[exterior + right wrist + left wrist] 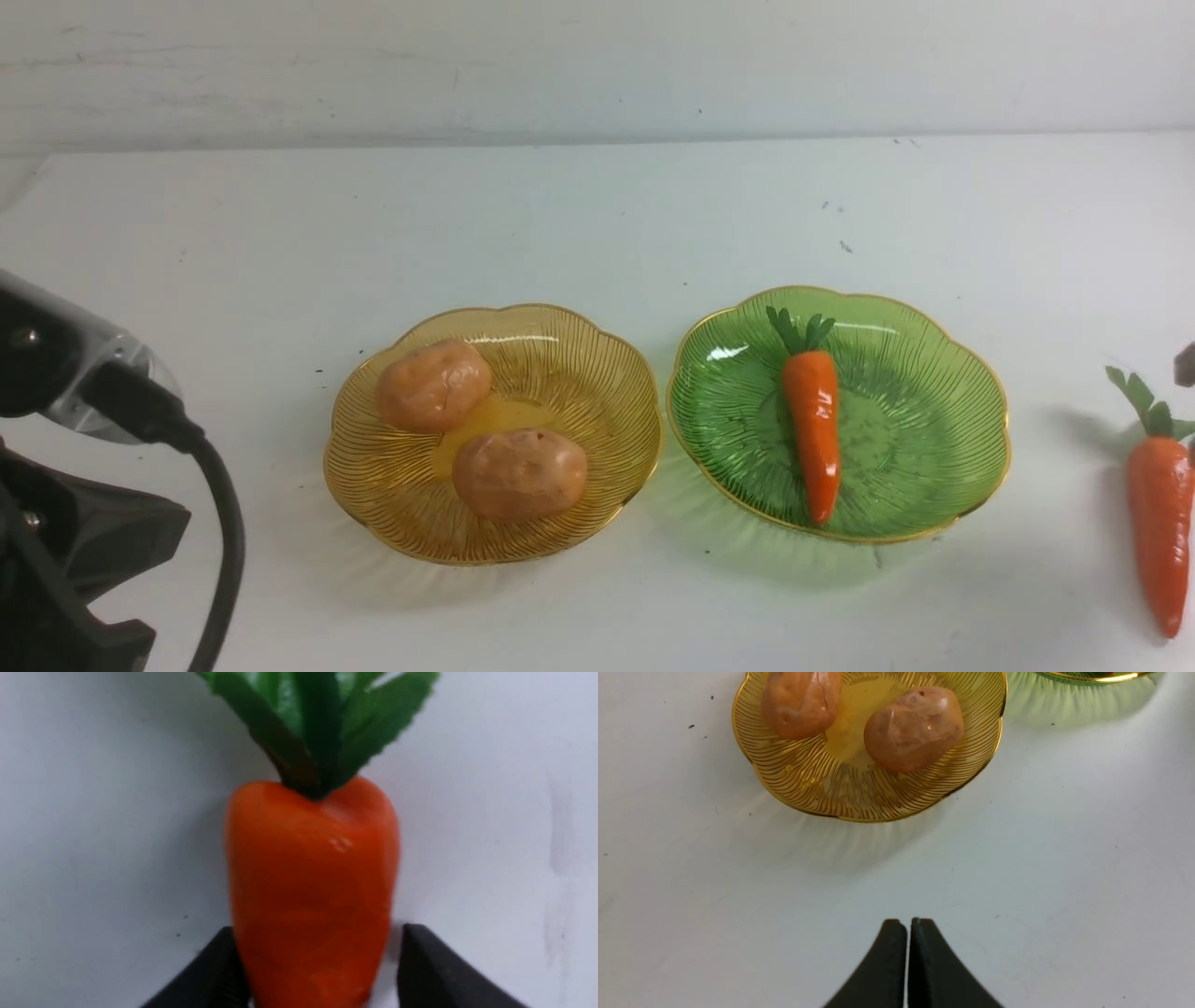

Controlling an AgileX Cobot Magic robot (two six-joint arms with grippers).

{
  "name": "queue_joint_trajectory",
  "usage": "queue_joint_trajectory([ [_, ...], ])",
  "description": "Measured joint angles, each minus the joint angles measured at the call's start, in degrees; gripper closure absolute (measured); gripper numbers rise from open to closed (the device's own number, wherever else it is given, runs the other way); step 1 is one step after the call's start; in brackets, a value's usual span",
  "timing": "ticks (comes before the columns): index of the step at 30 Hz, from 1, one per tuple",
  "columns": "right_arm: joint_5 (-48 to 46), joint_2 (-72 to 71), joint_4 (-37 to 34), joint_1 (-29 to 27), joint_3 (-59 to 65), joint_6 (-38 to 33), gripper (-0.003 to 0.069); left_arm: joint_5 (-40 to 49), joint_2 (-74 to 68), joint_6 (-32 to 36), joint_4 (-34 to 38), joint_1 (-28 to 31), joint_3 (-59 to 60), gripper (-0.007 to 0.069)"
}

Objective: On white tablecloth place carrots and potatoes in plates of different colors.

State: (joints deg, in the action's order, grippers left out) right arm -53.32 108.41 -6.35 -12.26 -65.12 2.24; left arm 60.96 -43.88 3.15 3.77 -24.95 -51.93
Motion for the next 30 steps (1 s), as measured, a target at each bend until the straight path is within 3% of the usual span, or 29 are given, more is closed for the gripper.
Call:
queue_joint_trajectory([
  [2, -0.77, -0.47, -1.44, 0.54, -0.53, -0.94, 0.0395, 0.0, 0.0, 0.0, 0.0, 0.0, 0.0, 0.0628],
  [6, -2.27, -4.35, -9.17, 3.0, -4.79, -2.24, 0.0375, 0.0, 0.0, 0.0, 0.0, 0.0, 0.0, 0.0628],
  [11, -1.75, -6.41, -17.63, 10.7, -11.98, -3.7, 0.0375, 0.0, 0.0, 0.0, 0.0, 0.0, 0.0, 0.0628],
  [15, 0.13, -1.97, -15.61, 19.58, -17.22, -3.48, 0.0375, 0.06, 0.0, 0.0, 0.0, 0.0, 0.0, 0.0628],
  [17, -0.55, 0.45, -13.46, 20.98, -18.83, -1.5, 0.0361, 0.41, 0.0, 0.0, 0.0, 0.0, 0.0, 0.0628],
  [21, -5.51, 2.83, -8.65, 21.59, -21.68, 2.17, 0.0204, 1.63, 0.0, -0.02, 0.0, 0.0, 0.0, 0.0628],
  [24, -13.37, 2.88, -6.67, 21.64, -25.55, 2.16, 0.0127, 1.63, 0.0, -0.02, 0.0, 0.0, 0.0, 0.0628],
  [26, -16.03, 1.74, -5.13, 21.64, -29.01, 0.3, 0.0158, 1.63, 0.0, -0.02, 0.0, 0.0, 0.0, 0.0628],
  [30, -17.09, -9.79, -5.14, 21.7, -28.29, -0.5, 0.0438, 1.34, 0.0, -0.24, -0.02, 0.0, 0.0, 0.0628],
])
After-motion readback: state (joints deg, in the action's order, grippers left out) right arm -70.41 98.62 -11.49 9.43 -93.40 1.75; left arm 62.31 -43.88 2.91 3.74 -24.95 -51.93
